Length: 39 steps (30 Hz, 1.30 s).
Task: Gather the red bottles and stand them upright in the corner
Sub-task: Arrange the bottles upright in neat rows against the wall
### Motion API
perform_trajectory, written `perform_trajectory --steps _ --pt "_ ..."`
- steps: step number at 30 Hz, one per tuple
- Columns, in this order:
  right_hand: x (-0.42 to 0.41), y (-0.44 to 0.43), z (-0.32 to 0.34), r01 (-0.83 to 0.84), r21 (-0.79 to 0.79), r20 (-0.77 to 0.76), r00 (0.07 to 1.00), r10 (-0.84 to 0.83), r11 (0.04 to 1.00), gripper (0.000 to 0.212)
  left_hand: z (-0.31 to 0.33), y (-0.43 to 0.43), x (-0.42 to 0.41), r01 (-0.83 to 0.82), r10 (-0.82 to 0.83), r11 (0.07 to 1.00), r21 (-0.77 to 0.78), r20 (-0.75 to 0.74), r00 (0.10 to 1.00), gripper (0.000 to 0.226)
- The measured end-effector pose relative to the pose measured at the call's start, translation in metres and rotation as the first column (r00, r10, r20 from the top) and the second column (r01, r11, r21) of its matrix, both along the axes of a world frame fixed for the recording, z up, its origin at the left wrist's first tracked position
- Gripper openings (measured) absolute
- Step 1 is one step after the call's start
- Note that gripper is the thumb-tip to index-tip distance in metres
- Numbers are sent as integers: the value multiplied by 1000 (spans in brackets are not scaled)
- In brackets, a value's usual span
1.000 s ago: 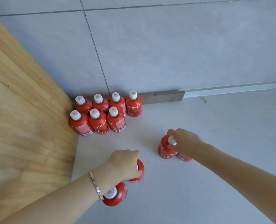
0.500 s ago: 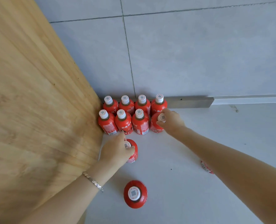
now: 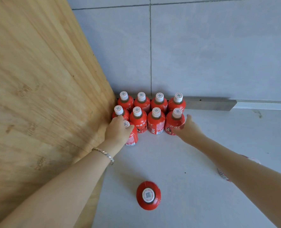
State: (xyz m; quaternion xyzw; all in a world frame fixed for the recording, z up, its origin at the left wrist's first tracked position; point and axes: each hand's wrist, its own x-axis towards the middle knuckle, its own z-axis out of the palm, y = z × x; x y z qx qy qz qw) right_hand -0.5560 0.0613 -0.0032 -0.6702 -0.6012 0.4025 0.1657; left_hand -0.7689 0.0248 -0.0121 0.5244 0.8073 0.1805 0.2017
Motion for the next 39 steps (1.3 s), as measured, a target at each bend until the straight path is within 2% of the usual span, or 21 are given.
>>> perform_trajectory --steps 3,5,7,11,14,16,18,21,23,25,28,31,33,36,39 --pt "1 -24 -16 -168 -156 135 973 190 973 49 -6 -2 -2 -15 14 1000 15 67 998 29" --pt "0 -41 -23 -245 -238 123 952 279 940 55 -11 -8 -1 -59 60 998 -35 34 998 42" --pt "-2 -56 -23 -332 -257 111 923 369 908 49 -14 -14 2 -102 104 993 -62 31 994 43" --pt "2 -75 -17 -442 -211 136 870 474 872 37 -10 -17 10 -167 173 984 -55 137 975 42" --pt "16 -84 -3 -492 -178 201 829 521 852 34 -3 -23 18 -148 166 982 -119 155 974 63" --pt "34 -88 10 -513 -156 271 800 536 844 32 8 -35 32 -66 83 983 -170 98 992 71" --pt "56 -90 26 -509 -106 365 779 510 854 32 22 -54 52 105 -98 974 -202 44 994 53" --pt "93 -90 42 -475 -12 586 709 392 880 33 36 -90 80 343 -391 847 -406 -38 919 40" --pt "118 -87 40 -431 -13 721 621 307 902 36 34 -110 92 385 -515 777 -498 -150 844 41" --pt "139 -86 33 -344 -77 770 576 276 936 38 29 -123 96 369 -547 766 -526 -233 804 40" --pt "157 -89 20 -219 -185 708 646 285 958 39 21 -134 93 356 -527 753 -554 -182 830 38" --pt "160 -91 13 -156 -153 604 767 217 976 36 15 -136 84 391 -444 779 -491 8 896 20" --pt "156 -92 11 -135 -147 549 813 195 980 35 13 -130 79 387 -390 807 -445 89 916 28" --pt "146 -94 8 -132 -154 520 832 194 979 35 12 -108 72 347 -334 866 -360 101 937 23" --pt "134 -93 7 -126 -134 481 859 175 983 33 18 -77 66 306 -302 936 -174 47 952 22"
